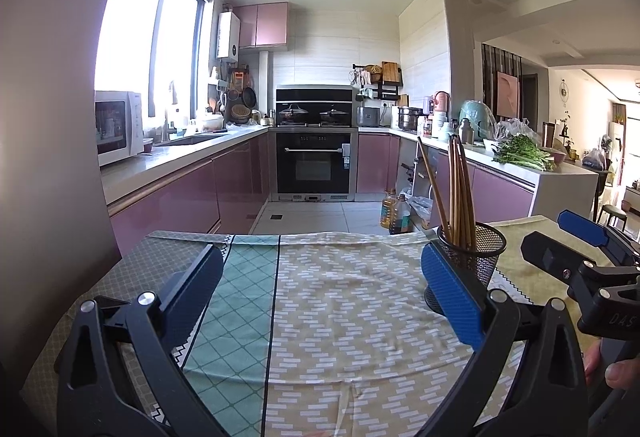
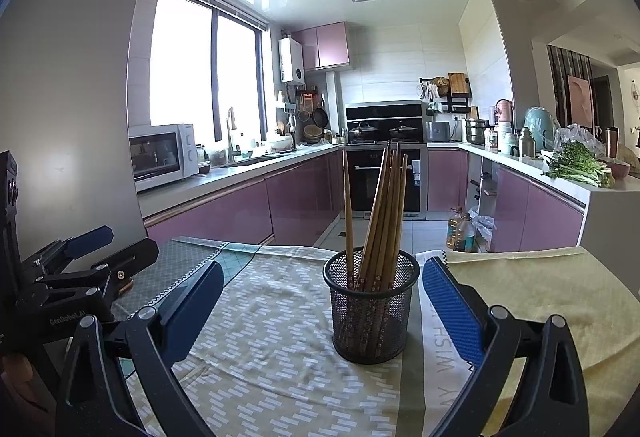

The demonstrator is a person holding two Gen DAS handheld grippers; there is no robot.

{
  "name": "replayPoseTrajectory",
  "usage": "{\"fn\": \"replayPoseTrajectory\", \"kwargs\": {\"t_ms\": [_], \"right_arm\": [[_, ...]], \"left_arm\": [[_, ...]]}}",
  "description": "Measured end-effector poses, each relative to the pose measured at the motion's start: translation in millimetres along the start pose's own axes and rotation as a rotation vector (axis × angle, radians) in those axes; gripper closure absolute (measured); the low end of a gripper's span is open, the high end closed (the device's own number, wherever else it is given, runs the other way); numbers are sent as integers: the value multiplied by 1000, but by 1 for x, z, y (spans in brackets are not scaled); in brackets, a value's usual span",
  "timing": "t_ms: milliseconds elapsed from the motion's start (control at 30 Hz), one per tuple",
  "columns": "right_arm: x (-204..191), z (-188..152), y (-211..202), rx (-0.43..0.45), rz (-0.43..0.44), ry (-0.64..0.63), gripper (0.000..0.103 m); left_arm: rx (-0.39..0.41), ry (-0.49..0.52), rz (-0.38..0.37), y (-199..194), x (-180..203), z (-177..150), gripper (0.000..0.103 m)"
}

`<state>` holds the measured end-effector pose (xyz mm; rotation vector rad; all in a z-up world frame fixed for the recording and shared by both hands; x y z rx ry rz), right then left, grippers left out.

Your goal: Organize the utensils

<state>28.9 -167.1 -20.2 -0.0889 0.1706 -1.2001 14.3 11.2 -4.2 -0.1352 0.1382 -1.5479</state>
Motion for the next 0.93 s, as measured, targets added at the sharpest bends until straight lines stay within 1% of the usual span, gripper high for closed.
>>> {"fn": "replayPoseTrajectory", "kwargs": {"t_ms": [467, 667, 767, 800, 867, 933], "right_arm": [[2, -1, 1, -6, 2, 12, 7], [3, -3, 1, -12, 5, 7, 7], [12, -5, 2, -40, 1, 6, 7], [18, -6, 4, -58, -11, 7, 7], [38, -12, 10, -125, -58, 6, 7], [68, -21, 20, -230, -138, 8, 7]], "left_arm": [[-9, -8, -8, 2, 3, -2, 6], [-2, 0, 5, 4, 4, -2, 6], [-55, -3, -9, 12, 3, -5, 6], [-89, 0, -12, 19, 2, -7, 6], [-171, 13, -22, 34, -1, -13, 6], [-260, 14, -9, 52, -10, -22, 6]]}}
Point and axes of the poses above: each gripper's, at about its wrist camera, not at the fingertips, and y roughly the way its jaws point, x to its right, z to its top, the point moved 1 cm from there along y, roughly the way its jaws point, and after that the axes turned 4 degrees about x, right-handed, at the moved point
